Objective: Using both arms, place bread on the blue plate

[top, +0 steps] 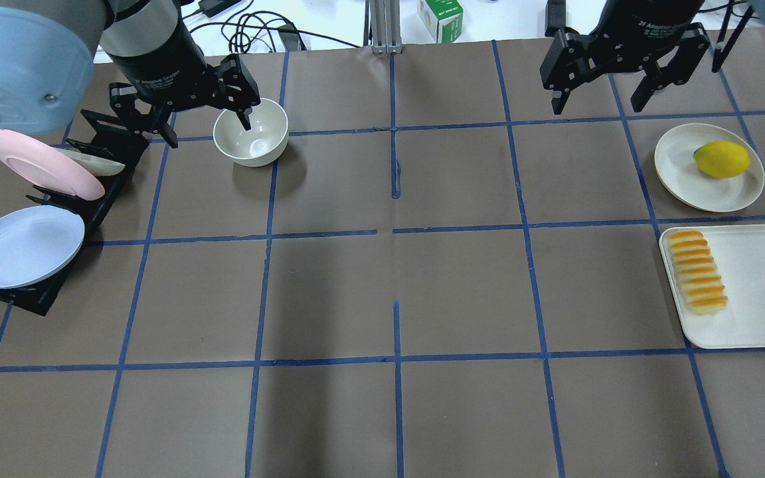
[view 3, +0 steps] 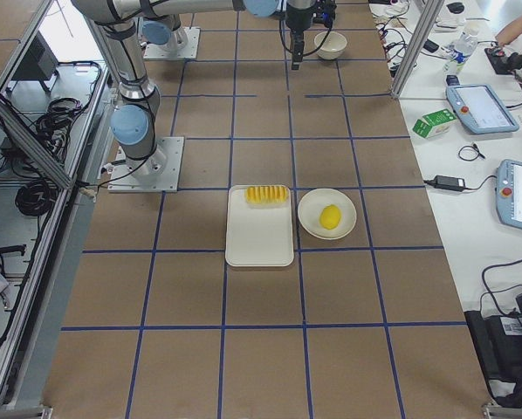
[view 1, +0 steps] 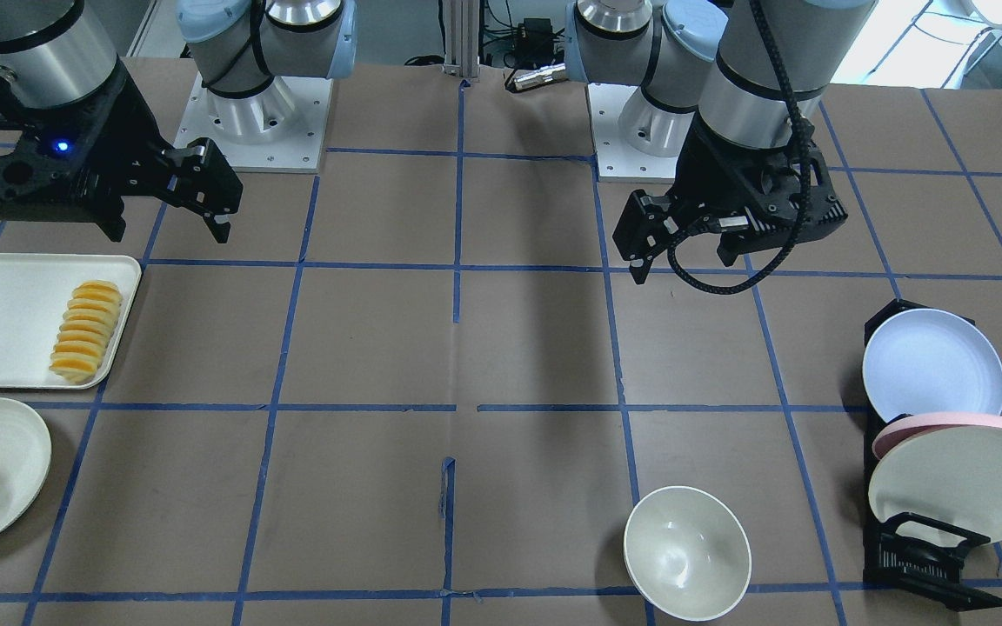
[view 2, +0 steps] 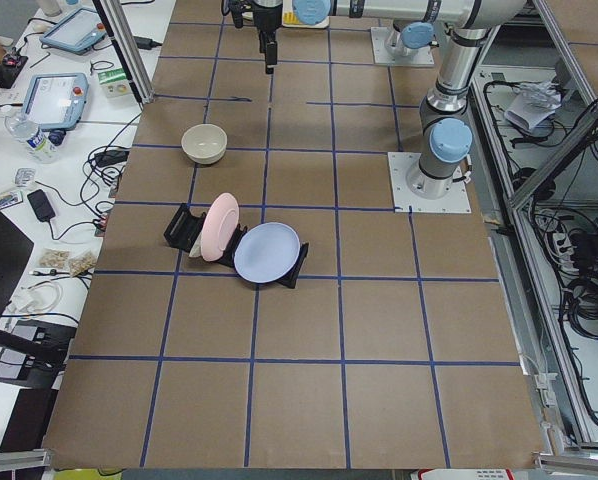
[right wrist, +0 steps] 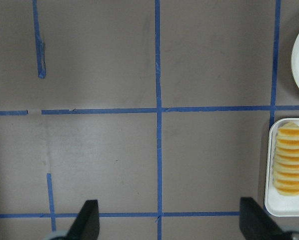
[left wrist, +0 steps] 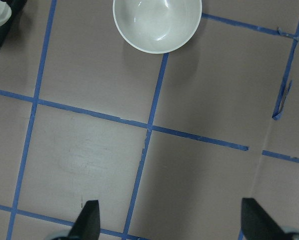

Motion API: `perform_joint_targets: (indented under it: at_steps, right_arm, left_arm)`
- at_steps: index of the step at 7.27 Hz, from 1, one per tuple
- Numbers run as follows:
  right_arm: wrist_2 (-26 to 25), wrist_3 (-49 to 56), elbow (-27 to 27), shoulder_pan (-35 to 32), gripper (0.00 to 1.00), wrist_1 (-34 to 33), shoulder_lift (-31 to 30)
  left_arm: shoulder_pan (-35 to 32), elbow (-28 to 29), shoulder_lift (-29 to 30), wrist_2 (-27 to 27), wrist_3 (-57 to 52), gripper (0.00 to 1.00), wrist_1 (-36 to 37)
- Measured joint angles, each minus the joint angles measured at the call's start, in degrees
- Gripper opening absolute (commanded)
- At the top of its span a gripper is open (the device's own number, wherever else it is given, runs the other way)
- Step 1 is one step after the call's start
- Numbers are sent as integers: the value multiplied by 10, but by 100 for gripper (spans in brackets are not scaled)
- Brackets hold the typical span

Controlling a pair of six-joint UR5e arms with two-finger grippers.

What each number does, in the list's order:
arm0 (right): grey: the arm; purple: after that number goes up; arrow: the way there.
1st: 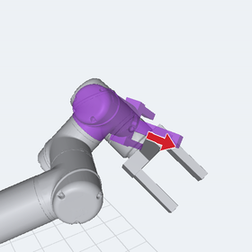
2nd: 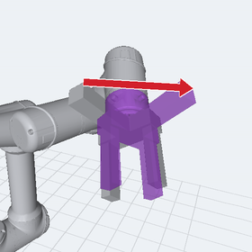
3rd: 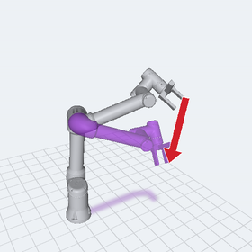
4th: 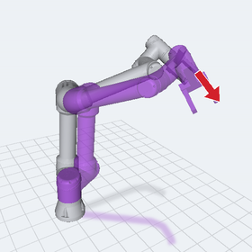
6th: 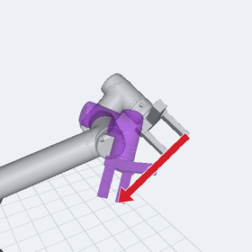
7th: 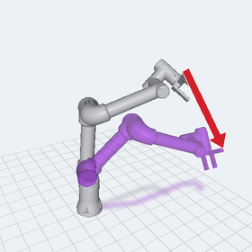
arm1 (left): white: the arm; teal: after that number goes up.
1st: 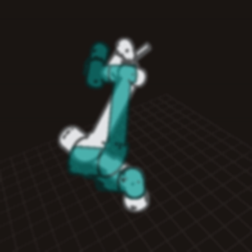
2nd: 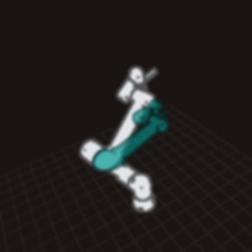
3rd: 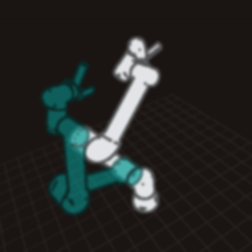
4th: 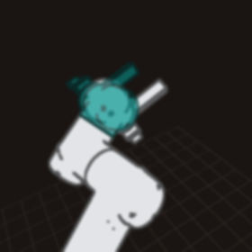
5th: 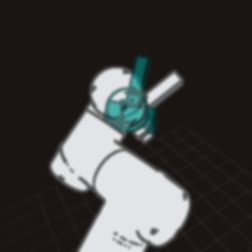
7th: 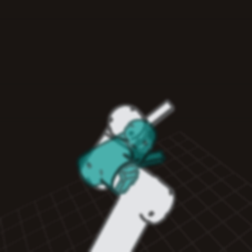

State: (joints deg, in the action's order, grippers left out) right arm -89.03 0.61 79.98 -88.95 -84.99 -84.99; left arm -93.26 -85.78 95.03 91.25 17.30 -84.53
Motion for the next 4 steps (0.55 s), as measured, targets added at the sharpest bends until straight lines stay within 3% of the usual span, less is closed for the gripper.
perform_joint_targets:
  at_steps: [4]
  right_arm:
    - [0,0,1,0,100,0,1]
  left_arm:
    - [1,-1,0,4,7,100,5]
